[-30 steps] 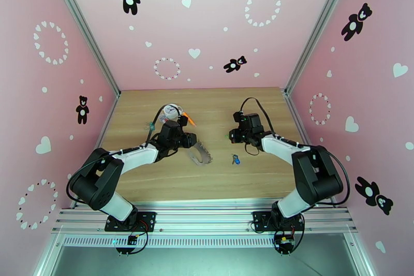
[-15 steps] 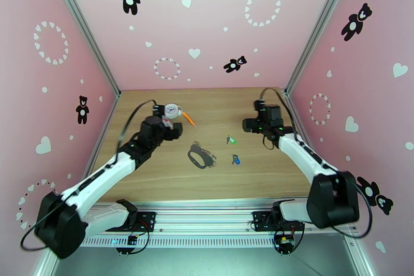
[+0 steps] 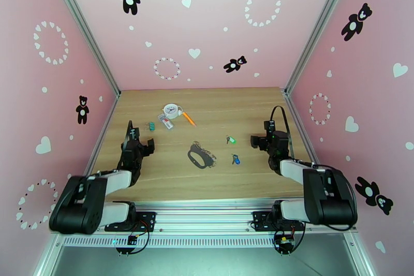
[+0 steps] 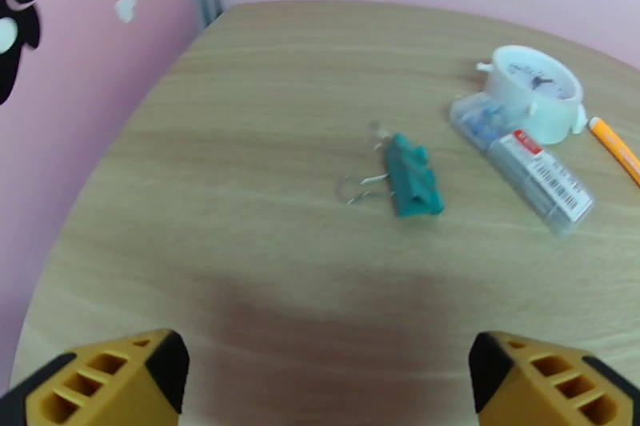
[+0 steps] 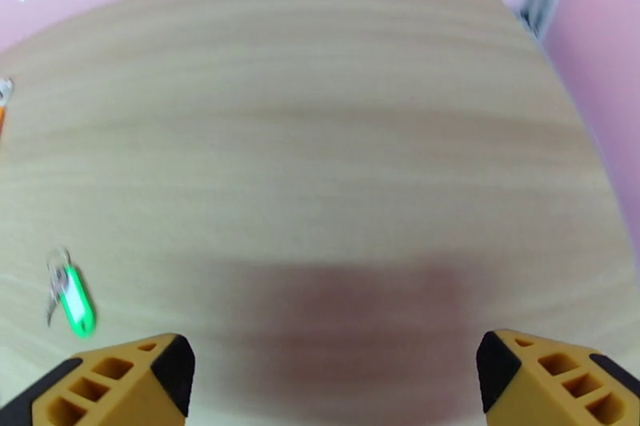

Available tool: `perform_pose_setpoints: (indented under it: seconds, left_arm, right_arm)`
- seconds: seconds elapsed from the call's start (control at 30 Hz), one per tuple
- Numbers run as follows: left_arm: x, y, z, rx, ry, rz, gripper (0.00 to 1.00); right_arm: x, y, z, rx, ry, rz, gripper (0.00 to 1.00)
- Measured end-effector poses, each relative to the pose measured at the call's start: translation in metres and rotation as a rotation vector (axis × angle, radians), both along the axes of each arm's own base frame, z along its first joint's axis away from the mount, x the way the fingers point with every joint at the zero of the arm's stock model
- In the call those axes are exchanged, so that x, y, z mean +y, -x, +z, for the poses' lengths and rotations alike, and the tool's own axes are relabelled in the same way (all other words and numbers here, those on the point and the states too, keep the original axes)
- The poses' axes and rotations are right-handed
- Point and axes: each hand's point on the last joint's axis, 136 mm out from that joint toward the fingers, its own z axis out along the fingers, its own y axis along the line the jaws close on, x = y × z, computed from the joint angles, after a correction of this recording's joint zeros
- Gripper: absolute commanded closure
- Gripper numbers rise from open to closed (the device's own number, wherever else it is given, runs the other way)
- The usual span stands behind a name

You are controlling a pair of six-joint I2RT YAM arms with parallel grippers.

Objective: Remove the keys from the keyring

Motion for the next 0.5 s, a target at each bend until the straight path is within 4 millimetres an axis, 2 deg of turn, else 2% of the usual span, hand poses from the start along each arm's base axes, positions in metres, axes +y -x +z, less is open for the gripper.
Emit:
perform_pose_setpoints:
  seconds: [0.1, 0.23, 0.5]
  left_arm:
    - [-0.002, -0.016, 0.0, -0.014, 0.01, -0.022, 0.02]
    - [0.013, -0.035, 0.027, -0.098, 0.042, 0.004, 0.01]
    - [0.011, -0.038, 0.031, -0.113, 0.049, -0.01, 0.02]
  right_arm:
    - [0.005, -0.001, -0.014, 0.032, 0.011, 0.012, 0.01]
    - [0.007, -0.006, -0.007, 0.006, 0.043, -0.003, 0.01]
    - [0.005, -0.013, 0.003, -0.027, 0.06, -0.02, 0.01]
